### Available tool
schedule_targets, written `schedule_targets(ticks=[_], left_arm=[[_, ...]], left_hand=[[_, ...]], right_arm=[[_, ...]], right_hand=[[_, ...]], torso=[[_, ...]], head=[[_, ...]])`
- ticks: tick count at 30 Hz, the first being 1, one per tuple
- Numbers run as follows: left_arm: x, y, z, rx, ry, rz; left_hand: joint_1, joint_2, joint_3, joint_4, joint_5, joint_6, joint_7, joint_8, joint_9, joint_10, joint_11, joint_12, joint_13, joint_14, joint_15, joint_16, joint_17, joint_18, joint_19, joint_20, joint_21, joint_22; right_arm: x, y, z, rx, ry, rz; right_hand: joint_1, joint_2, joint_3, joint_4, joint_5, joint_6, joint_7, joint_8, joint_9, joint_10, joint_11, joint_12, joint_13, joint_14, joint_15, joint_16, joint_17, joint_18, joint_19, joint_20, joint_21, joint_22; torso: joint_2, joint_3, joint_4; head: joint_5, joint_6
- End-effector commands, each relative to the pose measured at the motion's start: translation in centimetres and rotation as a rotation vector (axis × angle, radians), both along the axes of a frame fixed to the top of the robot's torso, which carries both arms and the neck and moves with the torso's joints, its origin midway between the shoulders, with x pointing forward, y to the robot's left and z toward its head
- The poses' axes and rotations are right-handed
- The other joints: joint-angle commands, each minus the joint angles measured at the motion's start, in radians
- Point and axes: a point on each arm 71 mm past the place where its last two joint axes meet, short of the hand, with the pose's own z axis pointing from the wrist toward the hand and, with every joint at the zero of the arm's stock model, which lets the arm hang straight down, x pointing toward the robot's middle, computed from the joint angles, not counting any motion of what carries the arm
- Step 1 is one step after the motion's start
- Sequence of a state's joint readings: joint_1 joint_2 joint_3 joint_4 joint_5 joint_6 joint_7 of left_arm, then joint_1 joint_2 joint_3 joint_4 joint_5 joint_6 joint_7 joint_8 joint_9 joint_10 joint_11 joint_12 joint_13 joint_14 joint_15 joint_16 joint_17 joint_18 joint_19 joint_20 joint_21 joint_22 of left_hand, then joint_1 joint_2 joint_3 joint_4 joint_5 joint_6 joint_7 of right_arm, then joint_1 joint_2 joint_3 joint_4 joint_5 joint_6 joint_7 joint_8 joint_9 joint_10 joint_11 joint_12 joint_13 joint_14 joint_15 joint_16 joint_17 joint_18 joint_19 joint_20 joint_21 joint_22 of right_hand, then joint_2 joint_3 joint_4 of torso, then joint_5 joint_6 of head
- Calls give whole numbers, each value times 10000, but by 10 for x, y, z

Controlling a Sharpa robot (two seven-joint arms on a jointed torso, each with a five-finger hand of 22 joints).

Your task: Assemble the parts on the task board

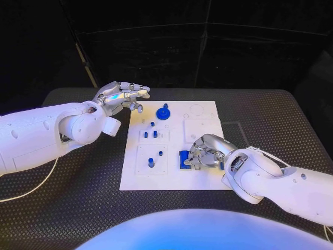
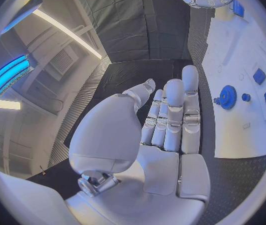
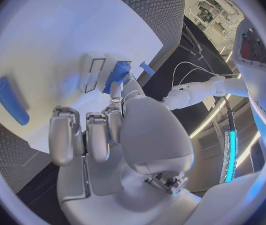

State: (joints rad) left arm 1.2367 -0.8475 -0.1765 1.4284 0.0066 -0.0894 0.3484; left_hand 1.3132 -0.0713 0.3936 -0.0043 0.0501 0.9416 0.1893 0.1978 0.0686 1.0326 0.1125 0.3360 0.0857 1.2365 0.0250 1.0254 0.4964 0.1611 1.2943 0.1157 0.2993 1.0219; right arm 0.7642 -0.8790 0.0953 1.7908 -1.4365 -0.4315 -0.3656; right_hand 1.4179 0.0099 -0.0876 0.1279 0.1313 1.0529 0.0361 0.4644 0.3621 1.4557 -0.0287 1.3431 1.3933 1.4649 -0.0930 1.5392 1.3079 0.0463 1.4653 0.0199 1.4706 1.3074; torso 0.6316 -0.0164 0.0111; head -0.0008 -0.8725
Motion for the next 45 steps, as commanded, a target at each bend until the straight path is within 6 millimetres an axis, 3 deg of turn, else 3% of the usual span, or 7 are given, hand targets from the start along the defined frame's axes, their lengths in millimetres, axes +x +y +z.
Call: schedule_targets(ticks=[1, 11, 13, 19, 24, 33, 45], left_arm=[[0, -2, 1, -35, -10, -134], [0, -1, 1, -25, 3, -119], [0, -1, 1, -28, 3, -124], [0, 0, 1, -19, 1, -103], [0, -1, 0, -13, 14, -120], [-2, -2, -4, 27, 87, -182], [-3, -2, -8, 46, 154, -209]], left_hand=[[-42, 43, -66, -9, 38, -65, 30, 38, 4, -55, 21, 39, 14, -40, 7, -37, -12, 191, 12, 55, -54, -15], [-42, 45, -74, -9, 38, -75, 33, 41, 3, -64, 24, 45, 14, -52, 9, -48, -37, 191, 10, 56, -59, -21], [-42, 45, -74, -9, 38, -75, 33, 41, 3, -64, 24, 45, 14, -52, 9, -48, -37, 191, 10, 56, -59, -21], [-42, 45, -74, -9, 38, -75, 33, 41, 3, -64, 24, 45, 14, -52, 9, -48, -37, 191, 10, 56, -59, -21], [-42, 45, -74, -9, 38, -75, 33, 41, 3, -64, 24, 45, 14, -52, 9, -48, -37, 191, 10, 56, -59, -21], [-37, 48, -82, -11, 38, -84, 35, 46, 3, -74, 25, 51, 13, -56, 10, -43, -34, 190, 8, 57, -64, -27], [-37, 48, -82, -11, 38, -84, 35, 46, 3, -74, 25, 51, 13, -56, 10, -43, -34, 190, 8, 57, -64, -27]], right_arm=[[-1, 0, -2, -430, 213, 171], [-2, -5, 11, 512, -781, -296], [-3, -11, 15, 855, -911, -523], [-5, -39, 16, 1212, -433, -1353], [-6, -67, 12, 886, 237, -2128], [-6, -90, 4, -773, 681, -2283], [-4, -96, 1, -2708, 138, -2211]], right_hand=[[141, -7, -19, -95, -45, -84, 17, -68, -23, -11, -62, -65, -372, 919, -30, -9, 1989, -94, 427, -53, -16, 994], [366, 7, 8, -250, 349, -205, 112, -270, -147, -27, 4, -89, -351, 919, 14, -12, 1989, -91, 415, -23, -30, 983], [268, -2, -41, -189, 380, -360, 201, -433, -229, -41, 71, -115, -364, 919, 61, -12, 1990, -90, 410, 7, -38, 972], [-158, 36, -216, 120, 471, -698, 449, -971, -489, -127, 281, -275, -477, 909, 232, -37, 1948, -72, 371, 146, -100, 884], [-630, 48, -512, 533, 1308, -765, 585, -1417, -685, -310, 414, -619, -746, 875, 359, -115, 1811, -26, 289, 285, -230, 696], [-1205, -116, -1122, 1146, 1439, -509, 563, -1694, -758, -391, 417, -823, -893, 838, 378, -208, 1664, 16, 220, 343, -350, 538], [-1137, -264, -1356, 1396, 1317, -172, 467, -1675, -693, -422, 342, -930, -965, 815, 322, -277, 1562, 29, 201, 300, -404, 481]], torso=[[-9, 2, -11], [-28, 22, -34], [-27, 0, -10], [-39, 13, -45], [-100, 19, -112], [-180, 30, -193], [-163, 23, -158]], head=[[-24, -1], [-81, -1], [-158, -1], [-266, -1], [-392, -1], [-619, -1], [-775, -1]])
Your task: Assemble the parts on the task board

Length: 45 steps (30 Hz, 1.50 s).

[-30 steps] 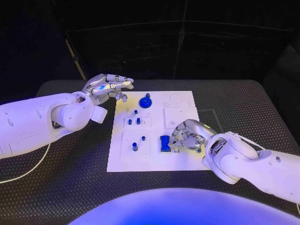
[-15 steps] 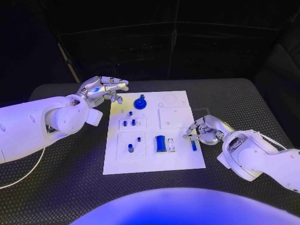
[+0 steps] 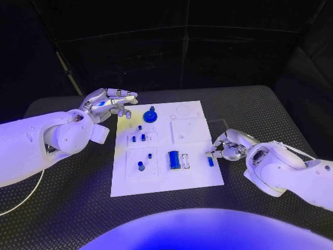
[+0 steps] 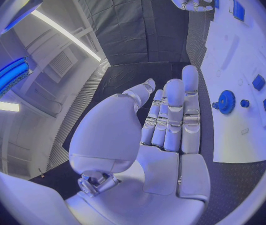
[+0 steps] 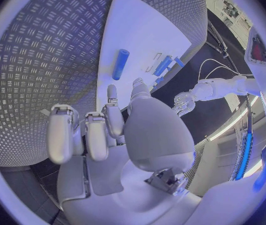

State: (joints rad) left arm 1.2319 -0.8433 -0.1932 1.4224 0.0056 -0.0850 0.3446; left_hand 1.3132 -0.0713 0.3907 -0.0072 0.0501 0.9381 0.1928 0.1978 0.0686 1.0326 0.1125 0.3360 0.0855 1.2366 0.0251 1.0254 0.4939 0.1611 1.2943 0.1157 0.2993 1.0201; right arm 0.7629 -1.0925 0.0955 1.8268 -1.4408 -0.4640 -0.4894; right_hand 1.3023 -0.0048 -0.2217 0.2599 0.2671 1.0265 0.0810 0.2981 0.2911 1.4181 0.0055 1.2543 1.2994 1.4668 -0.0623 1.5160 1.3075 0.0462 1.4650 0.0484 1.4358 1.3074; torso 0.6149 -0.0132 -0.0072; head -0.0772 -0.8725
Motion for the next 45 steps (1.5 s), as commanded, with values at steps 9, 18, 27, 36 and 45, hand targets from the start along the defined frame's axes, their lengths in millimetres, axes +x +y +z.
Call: schedule_targets(ticks=[9, 18, 27, 36, 45], left_arm=[[0, -1, 0, -56, -13, -127], [0, -1, -1, -45, 5, -128], [0, -1, -1, -37, 34, -145], [0, -2, -1, -39, 47, -165], [-1, -2, -1, -28, 88, -193]], left_hand=[[-37, 48, -53, 18, 38, -49, 0, 46, 3, -74, 25, 51, 15, -57, 10, -43, -9, 190, 8, 57, -64, -10], [-37, 48, -53, 18, 38, -49, 0, 46, 3, -74, 25, 51, 15, -57, 10, -43, -9, 190, 8, 57, -64, -10], [-36, 62, -62, 21, 38, -58, 0, 56, 3, -85, 28, 63, 15, -67, 12, -45, -22, 189, 6, 59, -71, -20], [-35, 80, -62, 27, 40, -61, 2, 63, 4, -90, 29, 69, 15, -73, 14, -45, -28, 189, 5, 60, -74, -25], [-40, 88, -66, 34, 39, -64, 4, 67, 4, -95, 31, 74, 15, -75, 15, -44, -30, 189, 5, 61, -77, -28]], right_arm=[[-6, 3, -8, -1487, 141, 508], [-12, 10, -13, -1519, 340, 813], [-14, 17, -18, -1901, 327, 1265], [-9, 22, -22, -2476, -84, 1598], [-8, 31, -24, -2606, -60, 1811]], right_hand=[[88, -179, -92, 177, -75, 282, -46, 58, 96, -57, -51, -86, -51, 792, -26, -66, 1543, 36, 196, -22, -86, 451], [225, -215, -113, 188, -85, 411, -99, 131, 177, -42, -97, -79, -36, 796, -64, -65, 1554, 31, 208, -57, -80, 471], [1347, -159, 138, -397, -39, 464, -177, 220, 337, -47, -185, -117, -38, 804, -151, -60, 1581, 29, 215, -143, -94, 474], [2641, 289, 995, -1128, -652, 427, -174, 111, 366, -122, -202, -218, -66, 804, -181, -67, 1590, 25, 221, -188, -105, 485], [2583, 234, 1608, -1133, -33, 398, -112, -97, 300, -190, -149, -309, -100, 799, -125, -88, 1571, 25, 213, -146, -133, 467]], torso=[[11, -13, 20], [19, -18, 20], [18, -23, 7], [14, -22, 46], [17, -23, 24]], head=[[8, -1], [3, -1], [-27, -1], [40, -1], [97, -1]])
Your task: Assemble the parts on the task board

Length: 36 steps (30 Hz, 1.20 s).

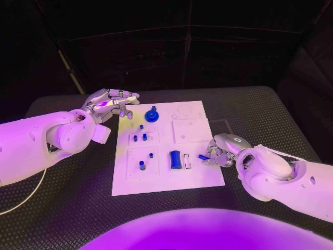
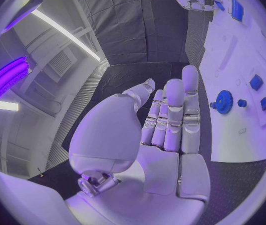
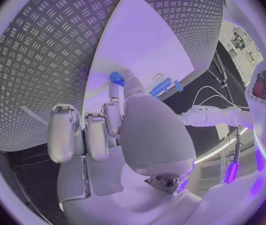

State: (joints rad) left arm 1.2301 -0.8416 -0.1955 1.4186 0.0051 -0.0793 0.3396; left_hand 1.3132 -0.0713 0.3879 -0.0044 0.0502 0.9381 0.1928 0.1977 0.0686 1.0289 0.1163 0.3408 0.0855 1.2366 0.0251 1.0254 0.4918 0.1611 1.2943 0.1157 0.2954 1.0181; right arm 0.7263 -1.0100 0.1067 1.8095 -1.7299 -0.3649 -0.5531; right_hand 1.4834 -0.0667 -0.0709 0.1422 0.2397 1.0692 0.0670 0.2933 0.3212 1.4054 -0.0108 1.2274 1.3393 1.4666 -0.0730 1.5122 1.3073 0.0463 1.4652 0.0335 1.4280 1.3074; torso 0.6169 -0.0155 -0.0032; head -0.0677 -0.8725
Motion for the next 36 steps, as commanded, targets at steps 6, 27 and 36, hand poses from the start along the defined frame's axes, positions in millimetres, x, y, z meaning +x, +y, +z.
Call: schedule_targets(ticks=[6, 27, 36], left_arm=[[-1, -2, 1, -56, 21, -155], [-2, -2, 2, -85, 43, -209], [-2, -4, 2, -96, 44, -248]], left_hand=[[-40, 88, -38, 5, 39, -64, 4, 67, 4, -58, -7, 25, 16, -75, 15, -44, -9, 189, 5, 61, -37, -9], [-40, 88, -38, 5, 39, -64, 4, 67, 4, -58, -7, 25, 16, -75, 15, -44, -9, 189, 5, 61, -37, -9], [-53, 107, -53, 21, 38, -76, 7, 79, 4, -71, -3, 40, 16, -82, 18, -39, -13, 189, 4, 65, -45, -21]], right_arm=[[-9, -1, -13, 33, 1188, -400], [-16, 17, 0, 3095, 1407, -1775], [-15, 27, -4, 3579, 1749, -1875]], right_hand=[[-34, 456, 817, 829, 1818, -27, -27, -169, 22, 9, -30, -5, -456, 817, -44, -22, 1633, 14, 246, -10, -19, 535], [-507, -343, 2731, 1213, 2687, 22, -38, -129, 296, 197, -50, 224, -235, 874, -76, 126, 1878, -41, 357, -49, 168, 817], [-639, -412, 2829, 1252, 2675, 20, -31, -124, 326, 209, -41, 238, -222, 876, -69, 132, 1890, -42, 357, -44, 170, 824]], torso=[[-9, 5, -29], [-1, -4, -20], [7, -3, -7]], head=[[22, -1], [113, -1], [177, -1]])
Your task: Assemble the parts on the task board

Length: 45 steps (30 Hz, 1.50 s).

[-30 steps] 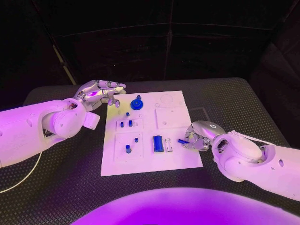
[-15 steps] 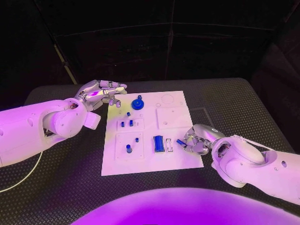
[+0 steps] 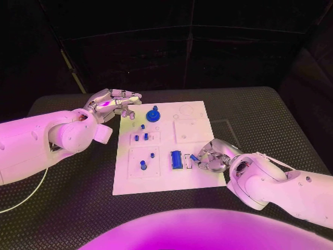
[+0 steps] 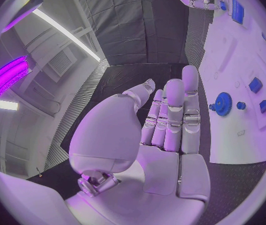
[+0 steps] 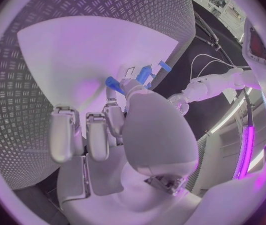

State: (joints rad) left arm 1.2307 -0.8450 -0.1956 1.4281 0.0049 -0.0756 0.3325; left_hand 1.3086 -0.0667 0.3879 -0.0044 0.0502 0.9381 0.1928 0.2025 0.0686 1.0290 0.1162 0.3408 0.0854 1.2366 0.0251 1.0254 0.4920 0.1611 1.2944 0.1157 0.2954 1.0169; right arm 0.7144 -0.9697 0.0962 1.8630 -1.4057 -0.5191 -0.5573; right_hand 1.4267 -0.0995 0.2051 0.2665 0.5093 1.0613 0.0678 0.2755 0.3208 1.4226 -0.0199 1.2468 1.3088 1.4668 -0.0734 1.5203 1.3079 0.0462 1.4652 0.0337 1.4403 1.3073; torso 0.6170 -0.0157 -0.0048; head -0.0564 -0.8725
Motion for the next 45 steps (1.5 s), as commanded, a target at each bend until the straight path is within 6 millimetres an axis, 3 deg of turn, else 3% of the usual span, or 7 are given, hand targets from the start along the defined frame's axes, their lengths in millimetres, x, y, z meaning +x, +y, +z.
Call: schedule_targets(ticks=[1, 7, 15, 25, 30, 36, 45], left_arm=[[0, -3, 2, -83, -26, -163], [0, -6, 2, -86, -21, -199], [0, -8, 2, -95, -18, -238], [0, -8, 2, -90, -9, -242], [1, -8, 2, -85, -3, -241], [1, -7, 1, -79, 11, -244], [1, -5, 2, -59, -89, -97]], left_hand=[[-7, 61, -53, 21, 38, -76, 8, 32, 4, -71, -2, 40, 16, -82, 18, -39, -16, 189, 4, 65, -45, -8], [-7, 61, -53, 21, 38, -76, 8, 32, 4, -71, -2, 40, 16, -82, 18, -39, -16, 189, 4, 65, -45, -8], [-7, 61, -53, 21, 38, -76, 8, 32, 4, -71, -2, 40, 16, -82, 18, -39, -16, 189, 4, 65, -45, -8], [-7, 61, -53, 21, 38, -76, 8, 32, 4, -71, -2, 40, 16, -82, 18, -39, -16, 189, 4, 65, -45, -8], [-7, 61, -53, 21, 38, -76, 8, 32, 4, -71, -2, 40, 16, -82, 18, -39, -16, 189, 4, 65, -45, -8], [-25, 71, -74, 38, 38, -86, 9, 45, 4, -83, 0, 56, 17, -86, 22, -31, -19, 188, 5, 68, -52, -20], [-21, 76, -77, 38, 39, -90, 7, 51, 4, -86, -2, 63, 17, -82, 22, -21, -5, 189, 6, 68, -54, -25]], right_arm=[[1, 3, -1, 546, 203, -290], [2, 10, -6, 530, 569, -138], [4, 16, -11, 503, 876, 51], [4, 19, -12, 543, 899, 130], [4, 19, -11, 558, 892, 164], [3, 20, -9, 620, 783, 213], [3, 15, -4, 335, 100, 432]], right_hand=[[-122, -105, 84, 28, -28, 102, -38, 57, 339, 38, 51, 43, 84, 874, -62, 52, 1885, -42, 358, -43, 50, 828], [-854, -180, -105, 203, 548, 111, -16, 66, 408, 52, 78, 28, 74, 866, -37, 31, 1855, -37, 347, -18, 32, 812], [-1555, -206, -633, 209, 744, 97, 3, 40, 467, 15, 98, -54, 21, 850, -21, -13, 1791, -18, 312, -2, -32, 737], [-2018, -128, -1307, 217, 80, 84, 15, -17, 503, -4, 117, -81, 11, 843, -7, -38, 1761, -9, 296, 11, -69, 705], [-2380, -87, -1735, 234, -633, 90, 22, -51, 516, -5, 131, -75, 19, 844, 8, -41, 1760, -6, 291, 26, -85, 694], [-2757, 52, -2212, 249, -1125, 110, 4, -72, 544, 8, 124, -39, 50, 846, 2, -43, 1763, -7, 297, 26, -83, 708], [-2816, 80, -2301, 248, -1174, 116, 1, -73, 552, 9, 121, -38, 51, 845, 0, -46, 1758, -7, 298, 25, -84, 709]], torso=[[0, 5, -3], [-4, -6, 18], [-16, 4, 0], [-10, 11, -7], [-13, 10, -3], [-20, 14, -15], [-13, 8, -22]], head=[[74, -1], [83, -1], [134, -1], [145, -1], [157, -1], [167, -1], [166, -1]])
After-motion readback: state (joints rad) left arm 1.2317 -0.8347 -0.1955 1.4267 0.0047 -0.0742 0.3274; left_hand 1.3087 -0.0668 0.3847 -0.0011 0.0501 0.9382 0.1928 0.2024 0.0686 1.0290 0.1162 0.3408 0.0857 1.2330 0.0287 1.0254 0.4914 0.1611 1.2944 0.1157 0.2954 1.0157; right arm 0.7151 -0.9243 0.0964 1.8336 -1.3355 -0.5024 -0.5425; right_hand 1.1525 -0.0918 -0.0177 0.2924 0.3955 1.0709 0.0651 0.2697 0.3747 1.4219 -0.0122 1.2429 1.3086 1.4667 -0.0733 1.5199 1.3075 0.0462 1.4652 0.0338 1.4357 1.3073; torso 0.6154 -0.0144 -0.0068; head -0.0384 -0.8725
